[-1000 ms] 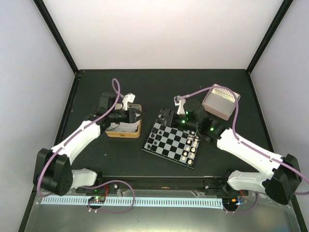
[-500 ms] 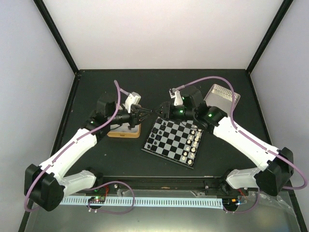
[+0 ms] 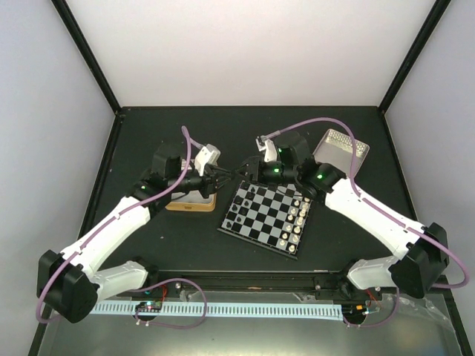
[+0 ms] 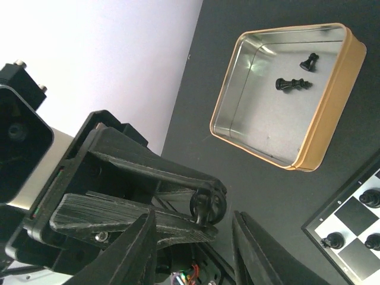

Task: Set up the chess pieces on the board
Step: Place the chess piece on the chessboard.

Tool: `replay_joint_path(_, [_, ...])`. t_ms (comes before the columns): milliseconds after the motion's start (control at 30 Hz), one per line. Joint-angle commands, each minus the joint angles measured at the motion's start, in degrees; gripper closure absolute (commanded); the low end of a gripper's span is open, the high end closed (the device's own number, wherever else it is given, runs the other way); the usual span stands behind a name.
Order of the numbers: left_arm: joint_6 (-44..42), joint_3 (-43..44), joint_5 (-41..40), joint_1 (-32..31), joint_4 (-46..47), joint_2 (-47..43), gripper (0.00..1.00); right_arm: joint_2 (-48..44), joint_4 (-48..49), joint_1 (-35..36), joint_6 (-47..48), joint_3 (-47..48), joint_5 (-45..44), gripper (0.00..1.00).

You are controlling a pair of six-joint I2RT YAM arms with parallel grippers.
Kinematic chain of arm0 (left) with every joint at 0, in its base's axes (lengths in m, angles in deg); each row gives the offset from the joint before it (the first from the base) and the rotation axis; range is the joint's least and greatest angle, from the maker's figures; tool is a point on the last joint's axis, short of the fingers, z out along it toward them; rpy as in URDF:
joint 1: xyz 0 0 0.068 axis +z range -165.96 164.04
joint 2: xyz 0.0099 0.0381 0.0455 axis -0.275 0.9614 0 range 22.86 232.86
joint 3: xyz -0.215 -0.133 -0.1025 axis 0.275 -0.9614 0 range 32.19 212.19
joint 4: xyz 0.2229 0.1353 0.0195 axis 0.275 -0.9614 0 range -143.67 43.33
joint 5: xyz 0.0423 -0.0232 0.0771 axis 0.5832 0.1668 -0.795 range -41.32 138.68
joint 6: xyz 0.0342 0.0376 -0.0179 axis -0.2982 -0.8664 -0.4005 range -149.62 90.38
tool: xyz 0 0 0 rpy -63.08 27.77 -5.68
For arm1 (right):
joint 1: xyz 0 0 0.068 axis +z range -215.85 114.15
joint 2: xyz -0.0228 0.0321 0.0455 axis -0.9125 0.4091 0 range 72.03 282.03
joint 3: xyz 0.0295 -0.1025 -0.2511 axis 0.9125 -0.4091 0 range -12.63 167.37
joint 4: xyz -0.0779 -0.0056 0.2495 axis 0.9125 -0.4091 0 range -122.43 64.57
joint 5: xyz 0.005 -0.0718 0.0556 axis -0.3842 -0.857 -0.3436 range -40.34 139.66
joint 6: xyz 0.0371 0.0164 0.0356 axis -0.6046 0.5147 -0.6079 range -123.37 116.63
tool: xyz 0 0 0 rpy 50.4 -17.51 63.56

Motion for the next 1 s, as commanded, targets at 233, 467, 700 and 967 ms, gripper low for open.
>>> replay_joint_path(233, [-2.37, 2.75, -0.06, -0.96, -0.55, 0.46, 0.93, -0.56, -1.00, -0.29, -0.56, 0.91, -4.50, 0.66])
replay_joint_path(467, [-2.70, 2.81, 0.20, -1.25, -0.71, 0.48, 0.92, 2.86, -1.10, -0.25, -0.21, 2.30, -0.46, 0.74])
replay_joint_path(700, [-2.47, 3.04, -0.32, -1.51, -1.02, 0.41, 0.88, 2.44, 1.13, -0.23, -0.54, 0.70, 0.85, 0.99])
replay_joint_path(967, [1.08, 2.72, -8.83, -1.52, -4.00, -2.84, 0.44, -2.19, 3.32, -0.06, 9.57, -4.15, -10.90, 0.99])
